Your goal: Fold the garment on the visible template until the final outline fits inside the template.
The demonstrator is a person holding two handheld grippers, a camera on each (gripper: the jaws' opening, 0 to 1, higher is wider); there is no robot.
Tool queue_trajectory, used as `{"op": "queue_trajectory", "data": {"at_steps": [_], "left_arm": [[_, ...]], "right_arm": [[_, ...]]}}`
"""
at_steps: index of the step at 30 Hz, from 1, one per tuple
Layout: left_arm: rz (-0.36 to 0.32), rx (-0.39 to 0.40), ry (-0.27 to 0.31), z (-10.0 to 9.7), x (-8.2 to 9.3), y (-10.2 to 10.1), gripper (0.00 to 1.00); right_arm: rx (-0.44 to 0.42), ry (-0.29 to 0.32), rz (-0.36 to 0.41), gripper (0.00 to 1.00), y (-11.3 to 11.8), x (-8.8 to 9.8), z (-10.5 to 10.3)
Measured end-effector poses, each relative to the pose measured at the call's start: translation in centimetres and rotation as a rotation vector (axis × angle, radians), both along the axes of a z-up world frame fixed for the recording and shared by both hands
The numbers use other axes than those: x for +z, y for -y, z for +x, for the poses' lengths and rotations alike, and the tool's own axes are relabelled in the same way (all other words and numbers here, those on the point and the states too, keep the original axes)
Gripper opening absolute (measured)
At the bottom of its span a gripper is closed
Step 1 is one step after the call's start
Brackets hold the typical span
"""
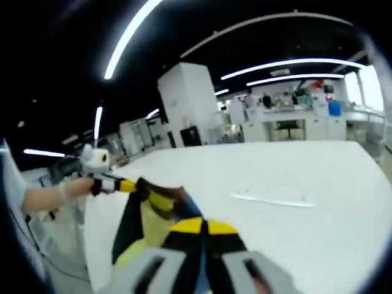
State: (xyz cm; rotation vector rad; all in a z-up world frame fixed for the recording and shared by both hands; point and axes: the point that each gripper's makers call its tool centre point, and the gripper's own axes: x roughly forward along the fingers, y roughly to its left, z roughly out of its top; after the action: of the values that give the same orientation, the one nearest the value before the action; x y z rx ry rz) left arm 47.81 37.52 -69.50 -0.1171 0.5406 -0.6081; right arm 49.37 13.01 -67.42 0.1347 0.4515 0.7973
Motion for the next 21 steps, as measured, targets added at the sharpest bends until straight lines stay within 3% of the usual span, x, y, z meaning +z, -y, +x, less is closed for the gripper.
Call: {"op": "queue_trajectory", "data": {"at_steps": [8,10,13,21], "left_arm": [[-0.019,0.039,-0.123,3.1,-6.1,-0.1,0.0],[-0.006,0.037,-0.145,3.3,-7.2,-0.2,0.0],[0.017,0.045,-0.201,4.0,-10.1,-0.4,0.0],[0.012,0.095,-0.233,5.2,-12.4,-0.9,0.0]], "right_arm": [[-0.021,-0.091,-0.065,0.0,-0.5,-6.3,3.8],[-0.028,-0.113,-0.072,0.0,-0.8,-7.9,4.8],[-0.036,-0.148,-0.099,0.0,-1.3,-10.2,5.9],[-0.061,-0.209,-0.128,0.0,-1.8,-13.7,7.4]]}}
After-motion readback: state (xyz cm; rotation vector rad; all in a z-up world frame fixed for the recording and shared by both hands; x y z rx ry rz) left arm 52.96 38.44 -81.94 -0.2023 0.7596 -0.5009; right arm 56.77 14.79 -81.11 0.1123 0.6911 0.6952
